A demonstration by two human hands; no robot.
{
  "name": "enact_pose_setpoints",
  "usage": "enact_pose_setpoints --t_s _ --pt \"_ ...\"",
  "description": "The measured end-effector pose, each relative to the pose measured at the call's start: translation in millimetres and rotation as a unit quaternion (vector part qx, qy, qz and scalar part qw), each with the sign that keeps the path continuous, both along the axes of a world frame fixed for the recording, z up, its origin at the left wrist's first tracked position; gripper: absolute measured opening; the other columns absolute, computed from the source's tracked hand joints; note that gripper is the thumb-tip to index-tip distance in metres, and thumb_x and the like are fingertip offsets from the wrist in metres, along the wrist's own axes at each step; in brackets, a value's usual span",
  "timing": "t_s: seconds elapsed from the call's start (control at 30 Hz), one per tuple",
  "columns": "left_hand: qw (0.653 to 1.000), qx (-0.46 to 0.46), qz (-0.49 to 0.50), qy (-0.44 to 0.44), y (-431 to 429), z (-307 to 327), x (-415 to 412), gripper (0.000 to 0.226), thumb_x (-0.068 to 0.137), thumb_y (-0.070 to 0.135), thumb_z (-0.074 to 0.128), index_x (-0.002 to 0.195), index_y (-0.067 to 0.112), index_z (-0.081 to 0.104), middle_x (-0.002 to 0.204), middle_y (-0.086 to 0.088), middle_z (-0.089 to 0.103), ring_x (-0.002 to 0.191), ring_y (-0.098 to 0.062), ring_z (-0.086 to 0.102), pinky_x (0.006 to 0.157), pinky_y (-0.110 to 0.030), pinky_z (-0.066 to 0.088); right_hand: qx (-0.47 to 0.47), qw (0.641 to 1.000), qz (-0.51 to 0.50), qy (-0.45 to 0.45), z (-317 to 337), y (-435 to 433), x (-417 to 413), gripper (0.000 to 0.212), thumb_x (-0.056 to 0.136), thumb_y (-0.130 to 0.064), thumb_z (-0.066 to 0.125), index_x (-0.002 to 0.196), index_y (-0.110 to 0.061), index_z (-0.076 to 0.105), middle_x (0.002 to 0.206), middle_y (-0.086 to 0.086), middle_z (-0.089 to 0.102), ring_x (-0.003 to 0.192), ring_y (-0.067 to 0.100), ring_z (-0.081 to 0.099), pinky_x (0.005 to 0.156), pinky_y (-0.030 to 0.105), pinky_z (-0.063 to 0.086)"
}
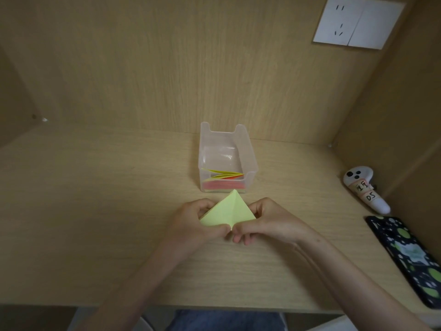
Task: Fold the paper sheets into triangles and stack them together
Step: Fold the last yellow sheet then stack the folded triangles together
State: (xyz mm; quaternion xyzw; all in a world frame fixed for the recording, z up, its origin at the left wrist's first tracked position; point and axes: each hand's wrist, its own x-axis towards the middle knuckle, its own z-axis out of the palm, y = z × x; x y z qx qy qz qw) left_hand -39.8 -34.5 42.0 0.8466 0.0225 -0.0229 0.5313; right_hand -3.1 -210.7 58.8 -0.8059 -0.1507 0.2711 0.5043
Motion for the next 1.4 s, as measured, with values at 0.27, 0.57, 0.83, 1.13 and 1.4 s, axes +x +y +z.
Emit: enact_pose_setpoints --t_s 0.27,0.57,0.83,1.13,1.4 --pt "0.999 0.0 -0.02 0.031 3 3 -3 0.026 0.061 0.025 0.082 0.079 0.029 0.063 0.075 0.012 0.07 0.059 0.007 0.057 0.053 -0.01 0.037 -0.017 1.0 0.001 0.004 0 -9 -2 0.011 0.08 0.0 0.064 0.083 0.008 0.069 0.072 0.01 0.07 0.057 0.01 0.061 0.057 0.021 0.049" --pt "0.999 -0.029 -0.017 0.033 7 10 -5 0.021 0.063 0.014 0.082 0.074 0.022 0.066 0.064 0.013 0.071 0.053 0.005 0.058 0.049 -0.008 0.038 -0.013 1.0 -0.012 0.002 4 -22 -1 0.008 0.082 -0.001 0.064 0.079 0.003 0.07 0.069 0.008 0.071 0.057 0.01 0.061 0.058 0.021 0.049" --pt "0.998 -0.031 -0.02 0.045 11 10 -6 0.021 0.066 0.013 0.081 0.075 0.023 0.065 0.061 0.016 0.069 0.053 0.006 0.059 0.049 -0.007 0.039 -0.016 1.0 -0.026 0.005 0 -37 -2 0.013 0.083 -0.001 0.064 0.082 0.011 0.067 0.07 0.012 0.07 0.057 0.013 0.061 0.058 0.022 0.05" --pt "0.999 -0.009 -0.001 0.037 25 11 -4 0.022 0.065 0.017 0.083 0.076 0.024 0.065 0.062 0.018 0.069 0.052 0.008 0.058 0.049 -0.009 0.038 0.069 0.992 -0.107 0.002 10 -50 -1 0.021 0.082 -0.011 0.065 0.094 0.005 0.067 0.087 0.02 0.071 0.073 0.024 0.064 0.063 0.026 0.053" --pt "0.999 -0.03 -0.011 0.007 5 12 -4 0.024 0.063 0.015 0.083 0.077 0.024 0.065 0.062 0.016 0.069 0.052 0.009 0.056 0.048 -0.007 0.038 0.07 0.996 -0.038 0.028 5 -7 -5 0.006 0.077 -0.006 0.073 0.083 -0.005 0.07 0.068 0.004 0.07 0.059 0.012 0.064 0.056 0.019 0.052"
